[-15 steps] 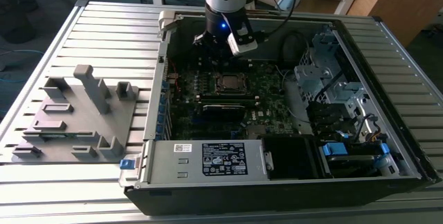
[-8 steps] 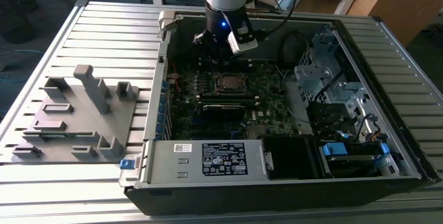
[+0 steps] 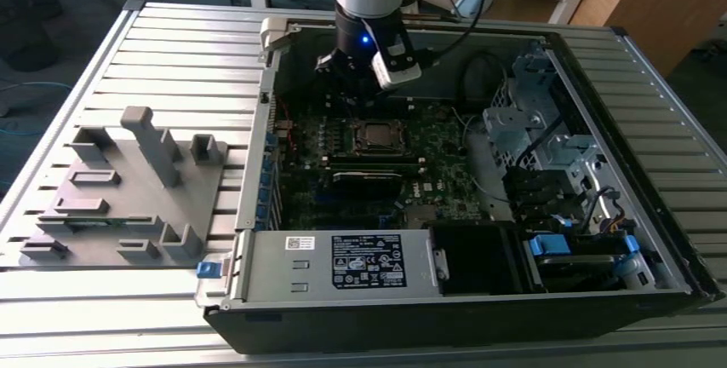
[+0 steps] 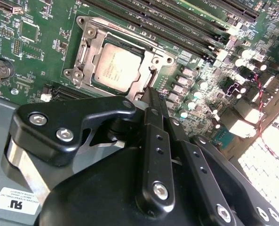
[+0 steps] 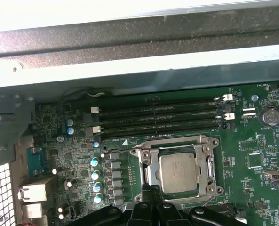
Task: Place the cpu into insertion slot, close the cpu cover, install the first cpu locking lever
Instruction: 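Close the cpu cover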
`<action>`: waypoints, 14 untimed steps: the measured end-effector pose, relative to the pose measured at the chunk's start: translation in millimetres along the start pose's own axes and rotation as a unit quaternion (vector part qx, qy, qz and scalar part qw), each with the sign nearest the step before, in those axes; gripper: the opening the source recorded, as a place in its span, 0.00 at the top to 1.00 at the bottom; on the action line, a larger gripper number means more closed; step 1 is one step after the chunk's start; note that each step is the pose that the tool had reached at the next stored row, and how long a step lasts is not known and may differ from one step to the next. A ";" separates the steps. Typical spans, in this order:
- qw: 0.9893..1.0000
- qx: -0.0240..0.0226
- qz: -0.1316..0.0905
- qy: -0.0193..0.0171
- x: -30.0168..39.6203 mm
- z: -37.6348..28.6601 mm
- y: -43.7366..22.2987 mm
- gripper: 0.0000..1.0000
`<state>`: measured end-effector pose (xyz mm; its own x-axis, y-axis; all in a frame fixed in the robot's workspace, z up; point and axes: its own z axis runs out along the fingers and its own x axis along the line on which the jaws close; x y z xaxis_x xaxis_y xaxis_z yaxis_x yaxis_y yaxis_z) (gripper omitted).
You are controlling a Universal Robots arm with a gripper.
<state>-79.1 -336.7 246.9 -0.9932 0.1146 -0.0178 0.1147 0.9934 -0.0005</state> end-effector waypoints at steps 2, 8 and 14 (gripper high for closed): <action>1.000 0.000 0.000 0.000 0.3 -2.2 -0.1 0.90; 1.000 0.000 0.000 0.000 0.3 -2.3 -0.1 0.90; 1.000 -0.002 0.000 0.000 0.4 -2.5 -0.2 0.90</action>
<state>-79.5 -336.9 249.4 -0.9933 0.1147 -0.0171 0.1146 0.9934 0.0036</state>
